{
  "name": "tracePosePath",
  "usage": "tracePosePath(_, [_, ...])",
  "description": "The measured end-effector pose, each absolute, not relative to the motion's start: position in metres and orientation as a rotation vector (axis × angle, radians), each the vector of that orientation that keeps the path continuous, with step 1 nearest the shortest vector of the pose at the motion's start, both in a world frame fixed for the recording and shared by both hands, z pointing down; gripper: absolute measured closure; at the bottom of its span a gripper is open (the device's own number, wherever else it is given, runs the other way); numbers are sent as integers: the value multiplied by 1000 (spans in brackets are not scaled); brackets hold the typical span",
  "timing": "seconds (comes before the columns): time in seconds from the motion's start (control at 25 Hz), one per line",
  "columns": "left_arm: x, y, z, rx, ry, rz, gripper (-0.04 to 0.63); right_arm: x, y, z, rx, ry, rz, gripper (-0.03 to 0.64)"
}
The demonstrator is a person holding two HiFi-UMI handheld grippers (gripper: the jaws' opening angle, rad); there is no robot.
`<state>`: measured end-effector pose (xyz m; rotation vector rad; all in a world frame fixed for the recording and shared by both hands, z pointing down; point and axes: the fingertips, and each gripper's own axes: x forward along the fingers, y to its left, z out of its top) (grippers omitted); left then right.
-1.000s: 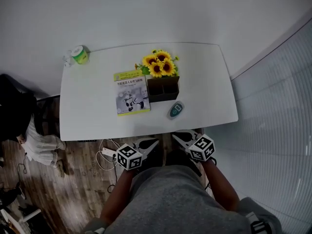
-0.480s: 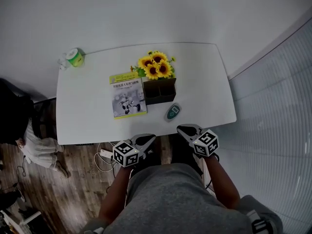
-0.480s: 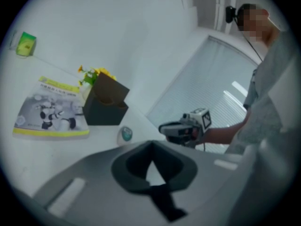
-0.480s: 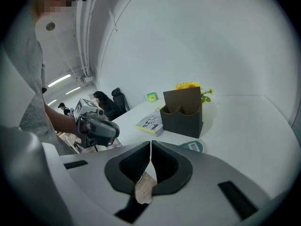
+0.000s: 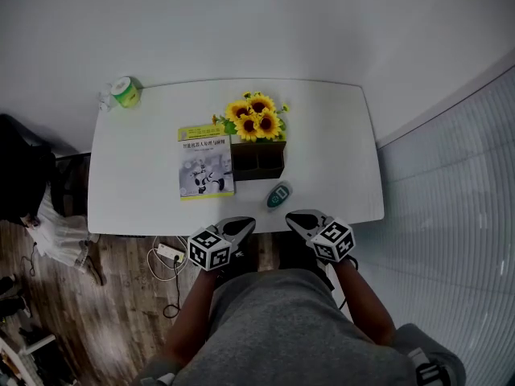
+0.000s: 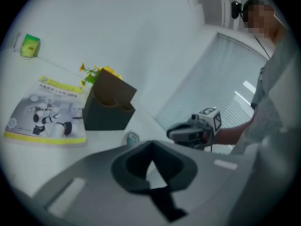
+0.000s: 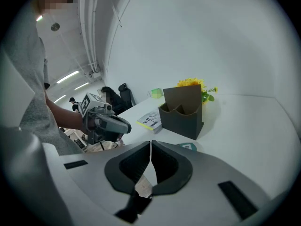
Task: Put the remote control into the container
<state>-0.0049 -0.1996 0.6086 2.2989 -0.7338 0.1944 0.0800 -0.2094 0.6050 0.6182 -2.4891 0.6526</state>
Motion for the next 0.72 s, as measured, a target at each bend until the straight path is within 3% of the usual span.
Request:
tracePosePath(0.12, [1,-212,612,2284,-805,225,598,88,-217,607,611,-2491,672,599])
tracePosePath(0.4, [24,-230,631,2370,-855,525,351,103,-225,614,617,-2489,726,599])
tracePosePath(0.72, [51,-245,675,2404,-882,915,244,119,-224,621,608,-2464,769,600])
